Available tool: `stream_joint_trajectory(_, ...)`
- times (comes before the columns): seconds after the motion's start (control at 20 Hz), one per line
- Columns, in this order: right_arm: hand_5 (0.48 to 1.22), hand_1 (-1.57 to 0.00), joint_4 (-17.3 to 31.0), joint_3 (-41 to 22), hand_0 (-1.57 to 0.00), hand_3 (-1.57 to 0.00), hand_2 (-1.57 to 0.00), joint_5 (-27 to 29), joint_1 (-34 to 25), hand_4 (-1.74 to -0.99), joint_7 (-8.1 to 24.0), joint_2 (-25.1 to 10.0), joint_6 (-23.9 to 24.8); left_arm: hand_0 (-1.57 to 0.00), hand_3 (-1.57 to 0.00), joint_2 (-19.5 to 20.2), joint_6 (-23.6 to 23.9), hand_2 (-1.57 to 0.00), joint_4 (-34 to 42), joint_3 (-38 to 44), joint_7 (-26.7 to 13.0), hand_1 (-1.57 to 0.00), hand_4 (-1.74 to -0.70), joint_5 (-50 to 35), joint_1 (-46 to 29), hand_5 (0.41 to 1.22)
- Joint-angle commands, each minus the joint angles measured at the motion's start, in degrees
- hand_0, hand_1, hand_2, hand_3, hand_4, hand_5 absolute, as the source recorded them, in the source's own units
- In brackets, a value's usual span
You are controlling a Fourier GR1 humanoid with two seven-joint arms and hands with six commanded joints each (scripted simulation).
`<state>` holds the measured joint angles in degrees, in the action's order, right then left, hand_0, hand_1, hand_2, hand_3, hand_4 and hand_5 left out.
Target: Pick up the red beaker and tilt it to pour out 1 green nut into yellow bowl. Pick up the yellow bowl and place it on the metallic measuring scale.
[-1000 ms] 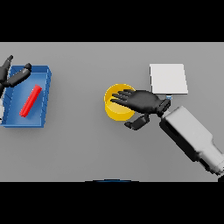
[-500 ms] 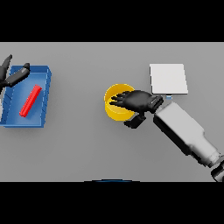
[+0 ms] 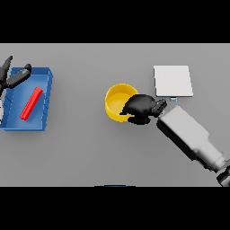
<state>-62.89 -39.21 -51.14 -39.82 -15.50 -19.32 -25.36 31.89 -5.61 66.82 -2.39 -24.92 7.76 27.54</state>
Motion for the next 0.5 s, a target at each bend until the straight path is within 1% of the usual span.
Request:
stream_joint_trajectory(0.0,1.152,-1.27,0.5,0.1,-1.28,-1.03,-1.19,0.4,-0.3,-1.637,-0.7,-0.1,-0.4,0.00,0.00,0.2,-0.2,0.00,0.0,0.1,-0.2,0.00,-0.78,0.0,0.3,0.712)
stream_joint_trajectory(0.1,1.177,-1.38,0.0,0.3,-1.38,-1.11,-1.29,1.2,-0.3,-1.674,-0.5,-0.5,-1.7,0.00,0.00,0.3,0.2,0.00,0.1,0.0,0.3,0.00,-0.78,0.3,0.0,0.710)
stream_joint_trajectory(0.2,1.193,-1.45,-0.3,0.5,-1.45,-1.17,-1.33,1.3,-0.3,-1.698,-0.1,-0.9,-2.0,0.00,0.00,0.0,0.3,0.00,0.5,-0.1,-0.1,0.00,-0.78,0.1,0.2,0.712)
stream_joint_trajectory(0.25,1.198,-1.47,-0.2,0.5,-1.48,-1.19,-1.35,1.4,-0.4,-1.707,0.6,-0.6,-2.1,0.00,0.00,0.2,0.0,0.00,0.5,0.1,-0.4,0.00,-0.79,-0.1,0.2,0.707)
stream_joint_trajectory(0.3,1.203,-1.49,-0.9,0.8,-1.49,-1.20,-1.36,1.6,-0.5,-1.714,0.4,-1.3,-2.1,0.00,0.00,0.0,0.1,0.00,0.6,0.1,-0.3,0.00,-0.79,-0.2,0.2,0.704)
stream_joint_trajectory(0.4,1.209,-1.52,-3.6,1.4,-1.52,-1.18,-1.41,2.7,-0.2,-1.724,1.9,-1.9,-4.1,0.00,0.00,0.0,0.1,0.00,0.0,-0.1,-0.5,0.00,-0.78,0.1,0.5,0.704)
stream_joint_trajectory(0.45,1.212,-1.53,-4.8,2.0,-1.53,-1.17,-1.44,3.4,-0.9,-1.727,1.5,-2.6,-5.2,0.00,0.00,0.3,-0.1,0.00,0.5,0.0,-0.3,0.00,-0.77,0.0,0.3,0.706)
